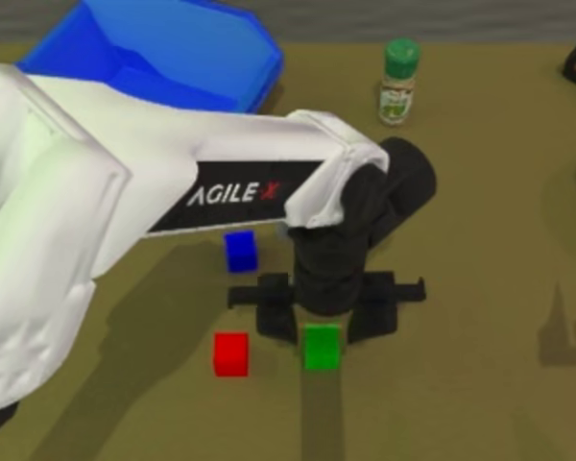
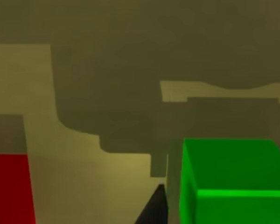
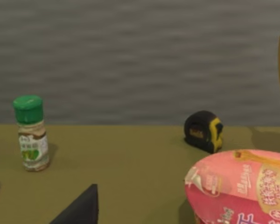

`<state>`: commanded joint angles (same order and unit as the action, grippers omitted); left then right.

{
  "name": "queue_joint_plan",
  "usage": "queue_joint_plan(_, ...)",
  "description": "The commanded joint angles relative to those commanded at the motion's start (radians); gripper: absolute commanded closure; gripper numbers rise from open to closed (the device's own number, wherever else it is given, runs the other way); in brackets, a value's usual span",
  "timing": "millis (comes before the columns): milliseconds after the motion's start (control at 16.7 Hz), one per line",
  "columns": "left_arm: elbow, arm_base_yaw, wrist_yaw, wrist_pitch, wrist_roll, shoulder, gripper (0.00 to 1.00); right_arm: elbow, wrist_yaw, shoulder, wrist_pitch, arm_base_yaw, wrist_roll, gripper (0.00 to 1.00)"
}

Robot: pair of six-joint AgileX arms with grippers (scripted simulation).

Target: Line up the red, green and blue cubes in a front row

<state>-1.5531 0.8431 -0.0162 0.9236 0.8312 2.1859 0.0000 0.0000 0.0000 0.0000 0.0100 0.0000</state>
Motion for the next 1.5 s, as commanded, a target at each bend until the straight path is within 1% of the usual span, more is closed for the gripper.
queue_joint_plan(120,0.000,0.000,0.000,0.000,0.000,0.000,0.02,0.000,0.000,0.000,0.000,0.000,0.000,0.00)
queue_joint_plan(180,0.000,0.000,0.000,0.000,0.000,0.000,0.00,0.000,0.000,0.000,0.000,0.000,0.000,0.00)
queue_joint_plan(720,-0.003,-0.001,0.000,0.004,0.000,-0.001,0.00,0.000,0.000,0.000,0.000,0.000,0.000,0.00)
queue_joint_plan(840,-0.033,-0.003,-0.001,0.042,0.003,-0.012,0.00,0.000,0.000,0.000,0.000,0.000,0.000,0.00)
queue_joint_plan(1140,-0.147,-0.014,0.000,0.222,0.007,-0.067,0.00,0.000,0.000,0.000,0.000,0.000,0.000,0.00)
queue_joint_plan(1500,-0.163,-0.014,-0.001,0.240,0.003,-0.074,0.00,0.000,0.000,0.000,0.000,0.000,0.000,0.00)
